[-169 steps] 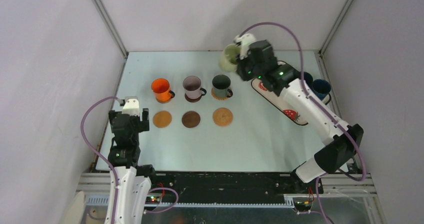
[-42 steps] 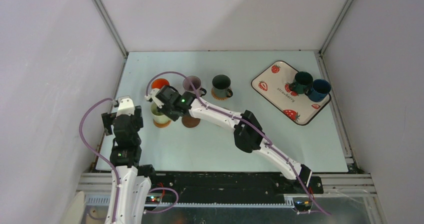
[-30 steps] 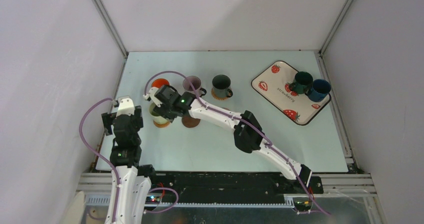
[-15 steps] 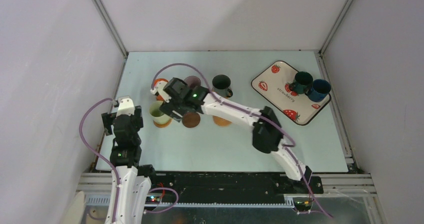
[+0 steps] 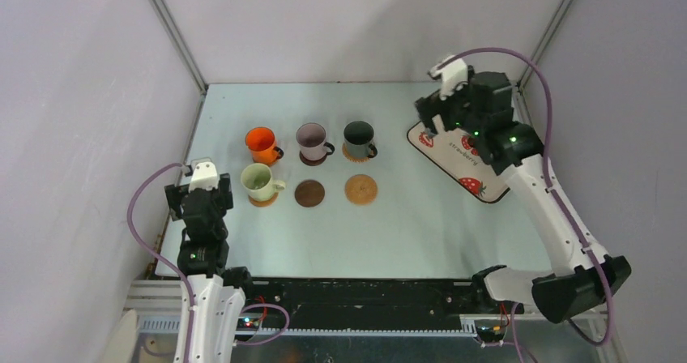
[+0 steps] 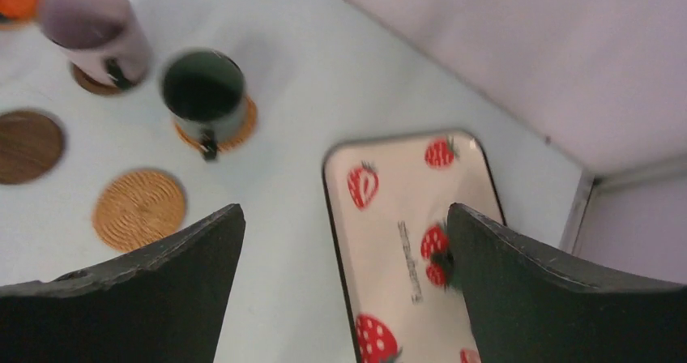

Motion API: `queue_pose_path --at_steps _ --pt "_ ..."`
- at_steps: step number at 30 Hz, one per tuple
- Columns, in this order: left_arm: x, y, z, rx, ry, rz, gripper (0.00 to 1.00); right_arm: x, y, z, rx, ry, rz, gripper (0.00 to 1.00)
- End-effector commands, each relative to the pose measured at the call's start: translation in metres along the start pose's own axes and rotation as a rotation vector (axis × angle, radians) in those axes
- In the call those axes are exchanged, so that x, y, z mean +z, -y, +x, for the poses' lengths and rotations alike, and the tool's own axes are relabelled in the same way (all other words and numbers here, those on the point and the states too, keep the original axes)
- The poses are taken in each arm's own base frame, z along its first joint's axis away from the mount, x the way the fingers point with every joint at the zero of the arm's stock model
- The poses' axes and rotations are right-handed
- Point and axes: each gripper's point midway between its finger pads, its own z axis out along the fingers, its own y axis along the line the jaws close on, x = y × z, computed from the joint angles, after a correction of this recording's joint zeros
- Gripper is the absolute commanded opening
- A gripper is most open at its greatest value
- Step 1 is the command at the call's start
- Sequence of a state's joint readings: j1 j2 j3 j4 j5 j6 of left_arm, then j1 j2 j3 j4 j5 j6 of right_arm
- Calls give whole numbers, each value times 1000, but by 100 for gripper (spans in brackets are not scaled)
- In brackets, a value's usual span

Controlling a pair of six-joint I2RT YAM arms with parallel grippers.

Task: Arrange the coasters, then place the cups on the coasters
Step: Pick up the cup from the tray.

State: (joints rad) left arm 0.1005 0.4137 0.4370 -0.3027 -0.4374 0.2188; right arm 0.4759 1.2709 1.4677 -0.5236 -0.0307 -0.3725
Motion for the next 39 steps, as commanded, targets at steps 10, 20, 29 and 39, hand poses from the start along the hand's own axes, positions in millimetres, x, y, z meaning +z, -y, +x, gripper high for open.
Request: queue_pose_path --at_steps 10,20,29,39 --pt "-7 1 -17 -30 55 36 98 -14 133 212 270 -494 164 99" --pt "-9 -3 -18 -34 59 20 98 -14 180 292 387 -687 378 100" --pt "-7 0 -16 -27 50 28 98 -6 228 318 615 -656 842 99" --pt "-2 1 -12 -15 29 22 98 14 254 321 553 -645 941 100"
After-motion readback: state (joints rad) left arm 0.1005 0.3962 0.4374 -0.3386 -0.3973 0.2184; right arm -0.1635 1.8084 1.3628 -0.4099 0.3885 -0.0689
